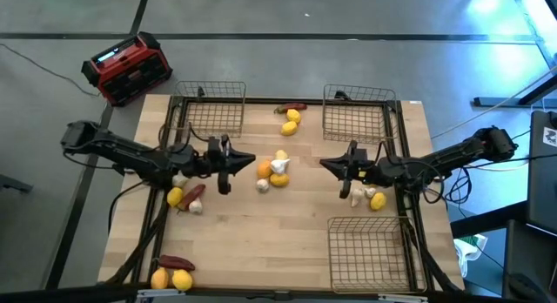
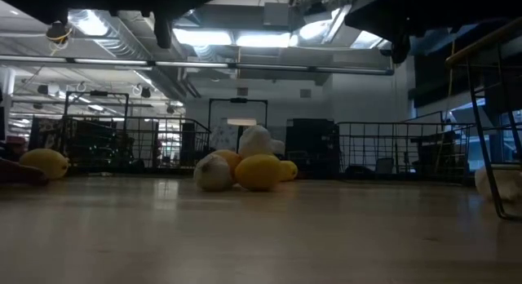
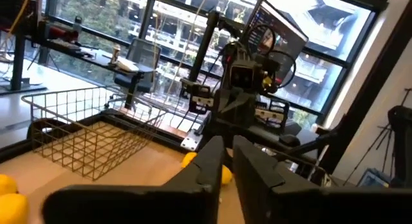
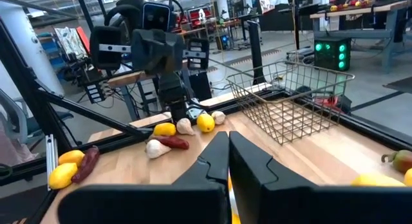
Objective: Sort produce into baskets
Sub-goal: Put the white garlic into the top left wire basket
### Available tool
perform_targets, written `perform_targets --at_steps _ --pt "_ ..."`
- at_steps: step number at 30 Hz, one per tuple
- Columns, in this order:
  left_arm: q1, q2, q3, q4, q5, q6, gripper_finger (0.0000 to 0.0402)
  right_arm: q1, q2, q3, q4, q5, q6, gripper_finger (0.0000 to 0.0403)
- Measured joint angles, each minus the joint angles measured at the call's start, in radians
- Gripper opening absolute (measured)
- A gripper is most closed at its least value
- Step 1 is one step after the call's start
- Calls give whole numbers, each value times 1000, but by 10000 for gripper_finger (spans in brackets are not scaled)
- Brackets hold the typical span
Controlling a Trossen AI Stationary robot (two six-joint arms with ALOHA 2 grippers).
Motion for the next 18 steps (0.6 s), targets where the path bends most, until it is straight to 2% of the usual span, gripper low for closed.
perform_targets --at_steps 8,12,15,18 --pt "-3 117 1 13 0 -36 149 0 5 0 1 0 1 14" --pt "-3 169 43 3 30 -52 195 0 6 0 -13 0 -1 14" --pt "-3 204 99 -63 55 -40 220 0 6 0 -13 0 -4 14" --pt "-4 233 172 -209 82 -22 233 0 6 0 -13 0 -5 14"
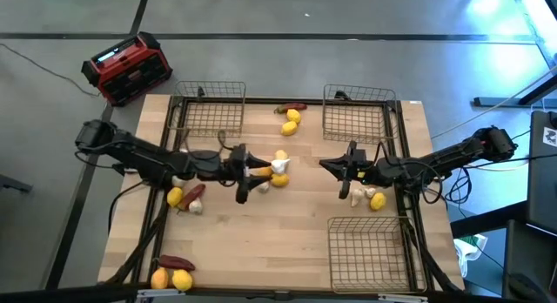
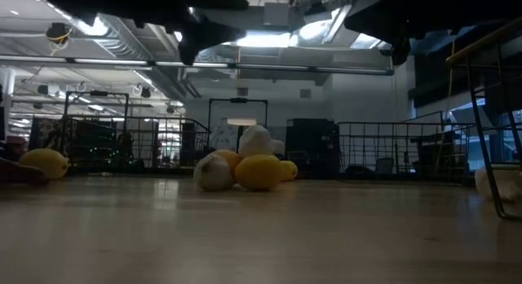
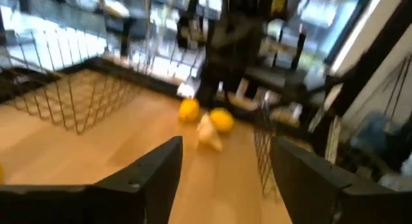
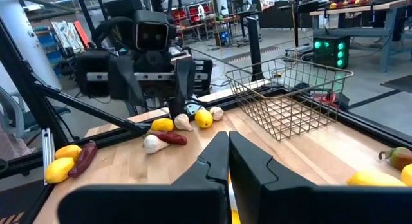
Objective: Sort produce into baskets
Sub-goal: Put the white garlic into the top left wire basket
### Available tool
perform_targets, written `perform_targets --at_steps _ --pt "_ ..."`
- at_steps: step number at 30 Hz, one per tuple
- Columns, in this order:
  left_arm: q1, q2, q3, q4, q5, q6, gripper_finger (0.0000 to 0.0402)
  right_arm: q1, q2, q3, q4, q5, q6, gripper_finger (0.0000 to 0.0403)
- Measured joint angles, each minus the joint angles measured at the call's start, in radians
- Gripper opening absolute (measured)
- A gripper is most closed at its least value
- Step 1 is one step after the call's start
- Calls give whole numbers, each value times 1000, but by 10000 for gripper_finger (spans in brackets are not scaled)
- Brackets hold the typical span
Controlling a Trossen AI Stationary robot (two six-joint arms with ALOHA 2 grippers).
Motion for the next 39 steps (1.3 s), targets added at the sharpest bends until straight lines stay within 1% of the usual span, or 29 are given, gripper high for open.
perform_targets --at_steps 3,6,10,13,21,25,34,39 --pt "-1 26 71 -169 -1 -40 233 0 0 0 -1 0 0 14" --pt "-1 52 114 -291 -9 -103 227 0 0 0 -1 0 0 14" --pt "-6 95 120 -348 -21 -196 219 0 0 0 -7 12 -6 14" --pt "-14 138 120 -385 -24 -230 213 0 0 0 -16 16 -24 14" --pt "-17 253 120 -409 -52 -274 198 0 0 0 -27 16 -25 14" --pt "-17 283 120 -416 -56 -309 192 0 0 0 -29 16 -24 14" --pt "-21 334 120 -417 -54 -304 188 0 0 0 -27 16 -24 14" --pt "-27 337 120 -422 -41 -315 188 0 0 0 -27 15 -24 14"
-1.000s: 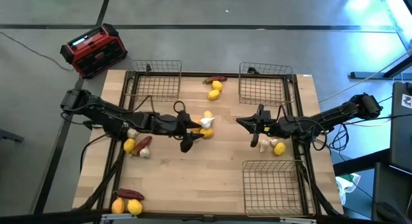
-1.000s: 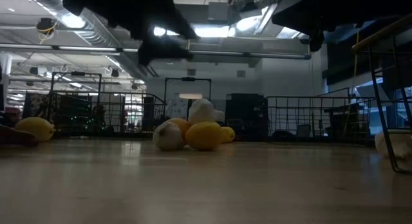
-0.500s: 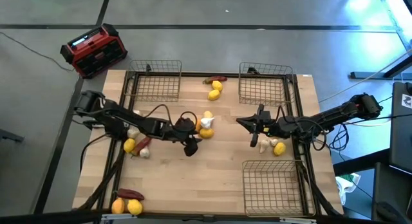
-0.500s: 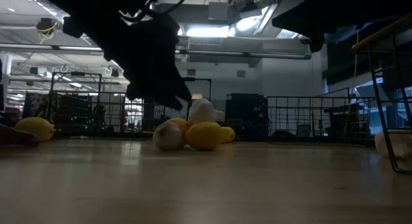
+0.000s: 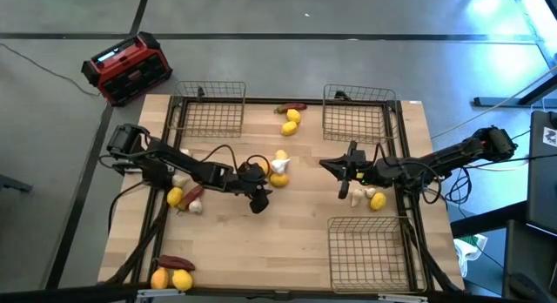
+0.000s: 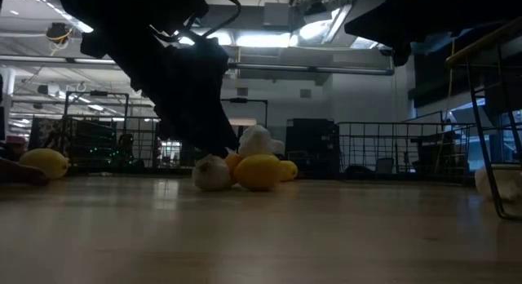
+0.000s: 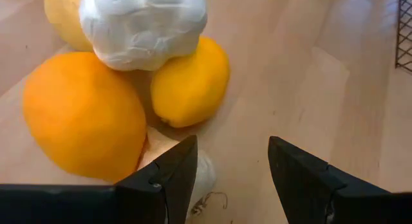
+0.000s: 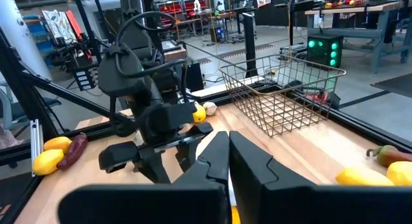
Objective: Sort produce into baskets
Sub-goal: Put the white garlic into the top left wire basket
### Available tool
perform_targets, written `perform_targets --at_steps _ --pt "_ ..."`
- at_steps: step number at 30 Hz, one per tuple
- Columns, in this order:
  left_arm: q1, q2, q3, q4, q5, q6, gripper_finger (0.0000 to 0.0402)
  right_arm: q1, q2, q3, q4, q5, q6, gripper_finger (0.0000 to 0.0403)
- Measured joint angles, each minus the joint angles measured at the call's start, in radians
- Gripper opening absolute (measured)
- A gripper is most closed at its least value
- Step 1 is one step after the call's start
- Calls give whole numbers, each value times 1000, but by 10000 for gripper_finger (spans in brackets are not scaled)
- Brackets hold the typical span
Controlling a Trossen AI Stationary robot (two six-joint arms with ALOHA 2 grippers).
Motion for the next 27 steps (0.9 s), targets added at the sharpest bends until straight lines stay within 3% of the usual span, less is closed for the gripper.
perform_targets --at_steps 5,12,20,27 --pt "-20 -24 -2 -43 96 -14 188 0 0 0 -5 0 0 14" --pt "-44 -58 -2 -249 176 -91 188 0 0 0 -5 0 -16 14" --pt "-44 -246 0 -387 183 -101 180 0 0 0 0 0 -29 14" --pt "-46 -435 0 -670 165 -178 171 0 0 0 -5 0 -28 14"
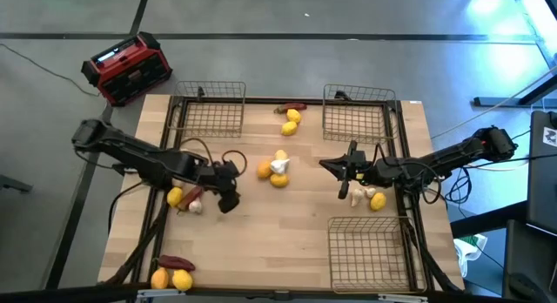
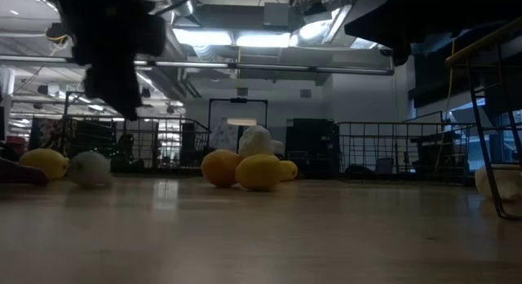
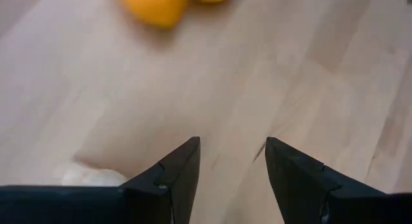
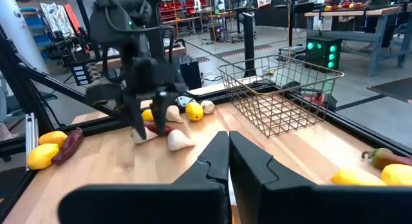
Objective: Sort produce into baskets
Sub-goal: Put the white garlic into the top left wire basket
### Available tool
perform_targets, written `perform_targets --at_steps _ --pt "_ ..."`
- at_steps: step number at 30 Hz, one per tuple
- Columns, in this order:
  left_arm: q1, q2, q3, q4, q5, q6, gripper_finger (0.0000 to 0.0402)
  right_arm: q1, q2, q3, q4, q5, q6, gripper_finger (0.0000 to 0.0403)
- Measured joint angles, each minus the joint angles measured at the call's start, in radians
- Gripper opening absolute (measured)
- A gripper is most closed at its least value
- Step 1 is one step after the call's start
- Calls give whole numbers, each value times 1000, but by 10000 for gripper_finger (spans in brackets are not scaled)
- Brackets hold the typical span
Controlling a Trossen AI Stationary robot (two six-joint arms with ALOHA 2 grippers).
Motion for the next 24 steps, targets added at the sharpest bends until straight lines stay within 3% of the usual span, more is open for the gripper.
perform_targets --at_steps 10,19,24 --pt "7 -68 -6 -271 -117 -104 170 0 0 0 8 0 4 14" --pt "77 -65 -105 -184 -138 -215 171 0 0 0 9 4 9 14" --pt "161 -65 -123 -173 -66 -181 171 0 0 0 8 10 5 14"
